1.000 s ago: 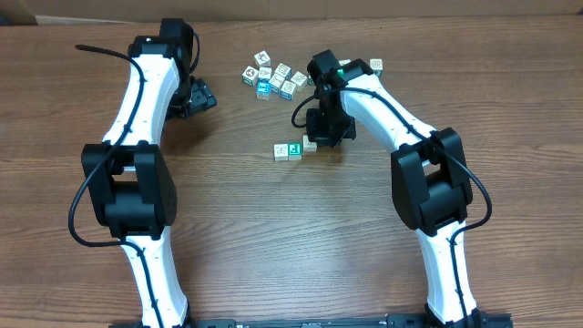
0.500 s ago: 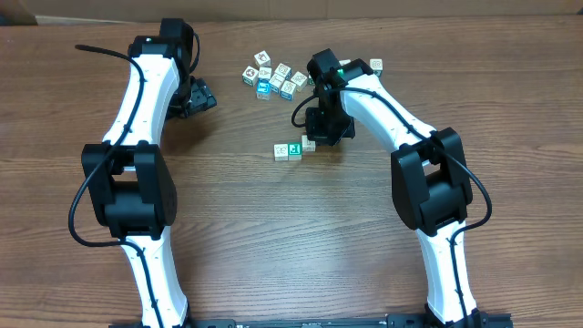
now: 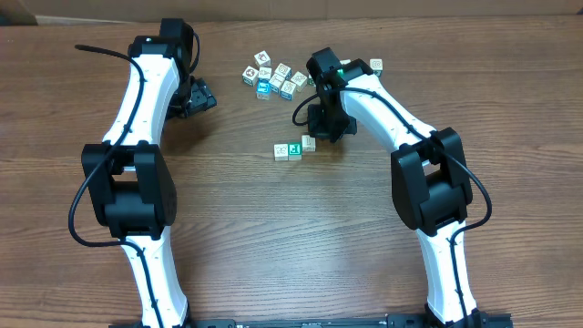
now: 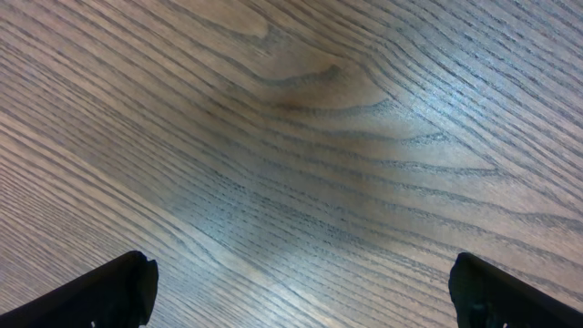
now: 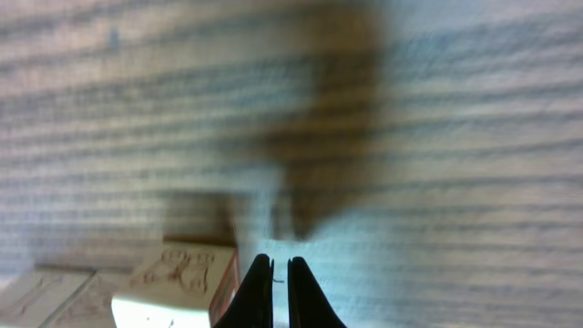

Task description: Form a horizontal line

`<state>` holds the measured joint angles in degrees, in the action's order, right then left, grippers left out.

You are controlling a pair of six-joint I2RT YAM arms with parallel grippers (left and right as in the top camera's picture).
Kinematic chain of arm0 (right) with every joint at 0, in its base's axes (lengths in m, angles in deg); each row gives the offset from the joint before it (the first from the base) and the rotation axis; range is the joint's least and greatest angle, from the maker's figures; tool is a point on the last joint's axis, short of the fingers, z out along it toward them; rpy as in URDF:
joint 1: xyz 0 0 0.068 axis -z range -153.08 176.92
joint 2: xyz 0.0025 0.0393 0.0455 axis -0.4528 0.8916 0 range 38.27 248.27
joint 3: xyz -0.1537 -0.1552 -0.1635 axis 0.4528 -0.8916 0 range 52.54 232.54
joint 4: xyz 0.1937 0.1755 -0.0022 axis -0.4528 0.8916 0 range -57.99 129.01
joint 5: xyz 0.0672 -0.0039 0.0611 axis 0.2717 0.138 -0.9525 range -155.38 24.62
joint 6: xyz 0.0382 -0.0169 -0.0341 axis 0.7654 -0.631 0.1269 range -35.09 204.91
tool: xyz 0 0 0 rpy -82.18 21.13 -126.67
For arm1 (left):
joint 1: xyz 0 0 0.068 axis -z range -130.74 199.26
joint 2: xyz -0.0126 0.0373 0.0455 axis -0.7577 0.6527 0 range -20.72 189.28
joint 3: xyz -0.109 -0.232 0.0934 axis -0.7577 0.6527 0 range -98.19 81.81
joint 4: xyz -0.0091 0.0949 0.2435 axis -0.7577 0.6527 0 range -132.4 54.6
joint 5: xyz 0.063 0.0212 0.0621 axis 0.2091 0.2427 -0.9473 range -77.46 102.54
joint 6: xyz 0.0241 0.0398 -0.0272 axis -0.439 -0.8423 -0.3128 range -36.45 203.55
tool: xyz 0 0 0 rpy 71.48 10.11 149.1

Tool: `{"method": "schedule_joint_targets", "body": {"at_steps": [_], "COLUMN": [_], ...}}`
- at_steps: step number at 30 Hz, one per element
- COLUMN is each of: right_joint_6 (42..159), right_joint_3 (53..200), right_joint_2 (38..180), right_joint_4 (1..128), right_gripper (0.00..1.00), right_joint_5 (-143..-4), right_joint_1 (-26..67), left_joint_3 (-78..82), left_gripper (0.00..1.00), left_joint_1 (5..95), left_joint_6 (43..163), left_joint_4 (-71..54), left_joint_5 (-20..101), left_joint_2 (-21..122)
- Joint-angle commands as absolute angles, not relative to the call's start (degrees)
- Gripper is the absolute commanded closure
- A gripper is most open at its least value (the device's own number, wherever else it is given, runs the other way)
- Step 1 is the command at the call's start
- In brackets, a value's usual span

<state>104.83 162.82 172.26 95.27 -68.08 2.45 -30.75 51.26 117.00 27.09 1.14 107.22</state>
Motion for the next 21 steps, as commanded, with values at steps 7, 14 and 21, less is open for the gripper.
{"method": "schedule_joint_targets", "body": {"at_steps": [7,14,21], "right_joint_6": [106.3,106.3,106.3], "right_joint_3": [163.2,163.2,163.2], "right_joint_2": [171.1,171.1,171.1], "right_joint_4": [87.6,86.2,86.3], "right_gripper": [0.96,0.96,0.96], "right_joint_5": [-65.5,-68.1,-72.8], "right_joint_1": [2.1,2.1,2.1], "left_joint_3": [-31.9,-31.9,-31.9], "left_gripper": [0.00,0.00,0.00], "left_joint_1": [51.4,51.4,51.4], "left_joint_6": [116.8,116.7,116.8], "left_joint_4": [27.2,27.2,27.2], "left_joint_5": [0.6,0.6,0.6], "left_joint_2": [106.0,106.0,106.0]}}
